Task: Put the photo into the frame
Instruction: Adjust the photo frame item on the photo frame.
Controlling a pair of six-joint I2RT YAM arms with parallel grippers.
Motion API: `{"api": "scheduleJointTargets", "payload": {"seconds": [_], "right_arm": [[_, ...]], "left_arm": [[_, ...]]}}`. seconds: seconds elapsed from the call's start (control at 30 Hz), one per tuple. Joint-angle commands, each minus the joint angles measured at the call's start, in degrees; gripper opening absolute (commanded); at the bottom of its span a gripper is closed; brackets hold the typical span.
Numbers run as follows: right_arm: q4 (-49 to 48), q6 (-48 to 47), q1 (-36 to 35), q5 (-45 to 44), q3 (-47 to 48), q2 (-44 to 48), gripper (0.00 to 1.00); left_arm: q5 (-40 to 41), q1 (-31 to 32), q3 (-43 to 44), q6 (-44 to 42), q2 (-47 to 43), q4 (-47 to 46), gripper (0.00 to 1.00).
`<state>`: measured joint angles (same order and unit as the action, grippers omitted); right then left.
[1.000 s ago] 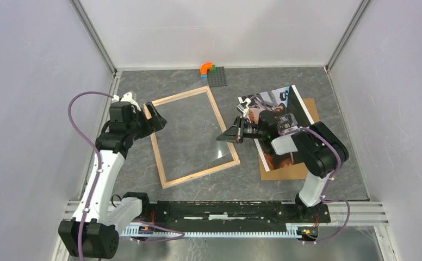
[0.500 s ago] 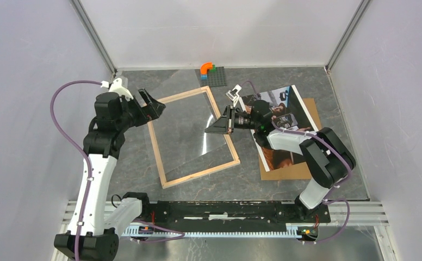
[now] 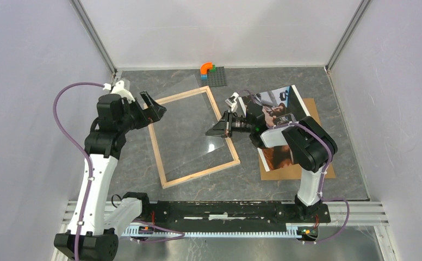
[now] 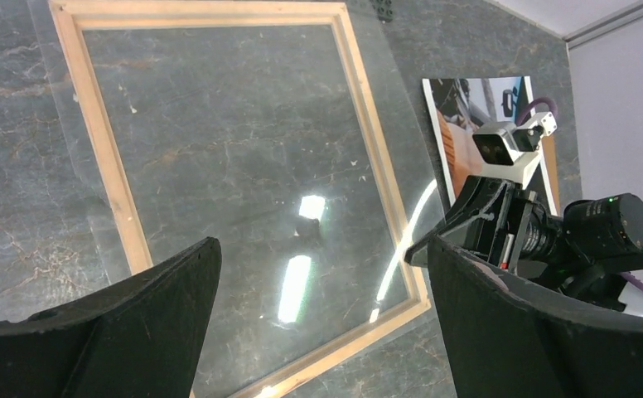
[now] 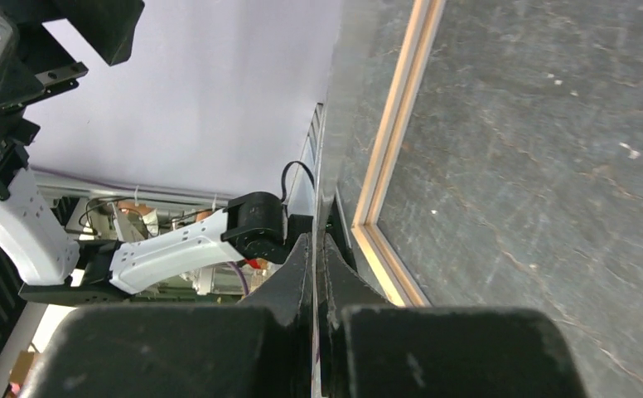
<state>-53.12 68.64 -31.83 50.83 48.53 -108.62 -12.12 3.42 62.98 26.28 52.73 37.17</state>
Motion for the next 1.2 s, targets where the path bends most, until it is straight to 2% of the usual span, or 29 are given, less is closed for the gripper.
{"api": "scheduleJointTargets", "payload": {"seconds": [0.0, 0.47, 0.7, 1.17], "right_arm": [[-5.7, -2.4, 1.9, -1.0, -1.4, -0.3, 0.00], [-9.9, -3.0, 3.4, 1.4, -6.6, -1.3, 0.00], [-15.6, 1.4, 3.4, 2.2, -8.3, -2.1, 0.00], [-14.5, 0.4, 3.4, 2.3, -9.5, -1.8, 0.00]], "left_arm": [[1.0, 0.2, -1.6, -1.5, 0.7, -1.7, 1.00], [4.1, 0.2, -5.9, -3.0, 4.1, -8.6, 1.00], [5.8, 0.2, -8.0, -4.6, 4.2, -10.6, 1.00], [4.9, 0.2, -9.0, -4.7, 4.2, -11.2, 1.00]]}}
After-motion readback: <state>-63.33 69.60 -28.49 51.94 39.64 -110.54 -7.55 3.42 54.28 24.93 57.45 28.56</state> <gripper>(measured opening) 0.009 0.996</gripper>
